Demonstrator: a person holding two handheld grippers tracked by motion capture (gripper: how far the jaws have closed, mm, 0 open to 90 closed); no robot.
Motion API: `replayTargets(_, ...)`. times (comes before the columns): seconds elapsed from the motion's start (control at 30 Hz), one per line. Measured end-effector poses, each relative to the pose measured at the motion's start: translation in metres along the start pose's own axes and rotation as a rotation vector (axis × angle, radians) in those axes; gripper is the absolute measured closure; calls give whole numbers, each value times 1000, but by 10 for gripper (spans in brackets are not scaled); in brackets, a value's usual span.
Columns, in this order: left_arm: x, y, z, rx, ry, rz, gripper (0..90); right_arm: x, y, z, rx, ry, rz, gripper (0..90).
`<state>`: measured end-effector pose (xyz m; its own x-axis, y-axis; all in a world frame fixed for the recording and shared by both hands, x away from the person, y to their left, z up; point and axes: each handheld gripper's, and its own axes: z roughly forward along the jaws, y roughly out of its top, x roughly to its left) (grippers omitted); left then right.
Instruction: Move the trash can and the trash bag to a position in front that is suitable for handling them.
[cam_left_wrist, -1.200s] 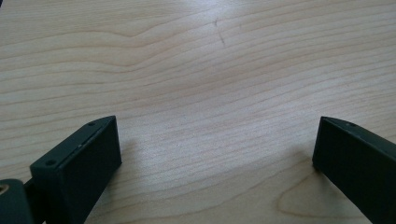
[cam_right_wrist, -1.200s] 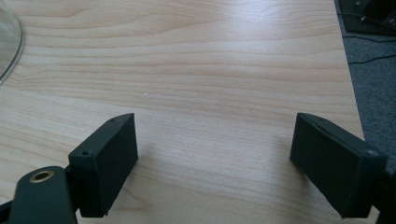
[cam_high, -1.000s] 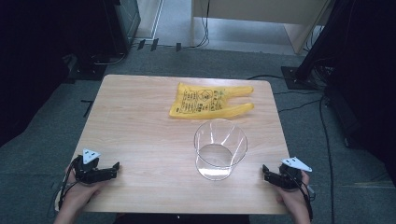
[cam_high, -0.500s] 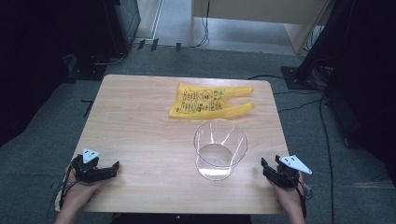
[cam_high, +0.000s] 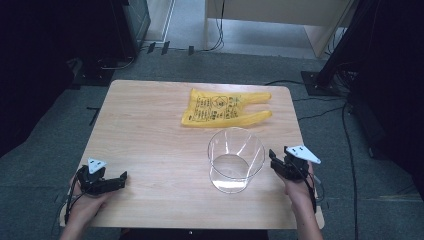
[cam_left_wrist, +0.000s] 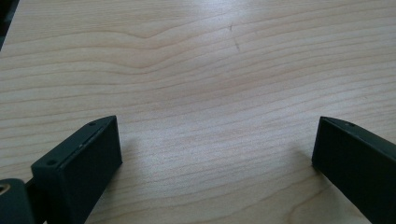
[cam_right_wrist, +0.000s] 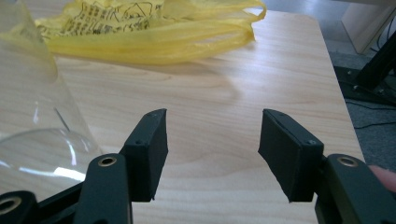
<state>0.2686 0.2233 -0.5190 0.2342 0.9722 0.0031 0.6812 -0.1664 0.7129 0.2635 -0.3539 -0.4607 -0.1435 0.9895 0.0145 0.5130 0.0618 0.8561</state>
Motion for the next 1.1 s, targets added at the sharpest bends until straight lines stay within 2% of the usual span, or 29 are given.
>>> replayTargets(0.17,0,0,0,1,0,0,8,4,5,1,-25,20,48,417)
replayTargets(0.3,2,0,-2,4,-3,10,13,11,-2,3,-54,41,102,417)
replayTargets(0.33,2,0,-2,4,-3,10,40,11,-2,3,-54,41,102,417)
replayTargets(0.37,2,1,-3,-1,22,8,57,16,-5,6,-32,56,90,399)
replayTargets(0.43,1,2,-3,-2,42,1,79,21,-7,7,-27,57,76,403)
replayTargets(0.5,-1,3,-4,-6,44,-4,141,23,-7,7,-32,60,79,422)
replayTargets(0.53,-7,5,-3,-10,35,10,141,25,-6,6,-42,60,88,421)
replayTargets(0.57,-7,5,-3,-10,35,10,141,25,-6,5,-43,59,85,421)
replayTargets(0.6,-14,7,-3,-26,28,28,142,25,-6,4,-46,60,87,422)
replayTargets(0.7,-21,11,-5,-63,20,23,230,26,-6,3,-53,72,87,422)
replayTargets(0.8,-28,15,-5,-84,11,6,238,29,-6,2,-52,77,83,422)
replayTargets(0.87,-33,19,-7,-105,26,2,238,32,-6,2,-55,81,77,423)
replayTargets(0.93,-35,22,-8,-117,26,-11,238,33,-6,2,-54,84,74,423)
replayTargets(0.97,-38,28,-12,-147,27,-29,238,37,-6,2,-55,95,69,423)
replayTargets(1.0,-38,28,-12,-147,27,-29,238,37,-6,2,-55,95,69,423)
replayTargets(1.03,-43,35,-16,-173,14,-34,238,40,-6,2,-57,102,61,421)
replayTargets(1.1,-49,41,-16,-182,-9,-36,238,42,-6,2,-57,105,53,419)
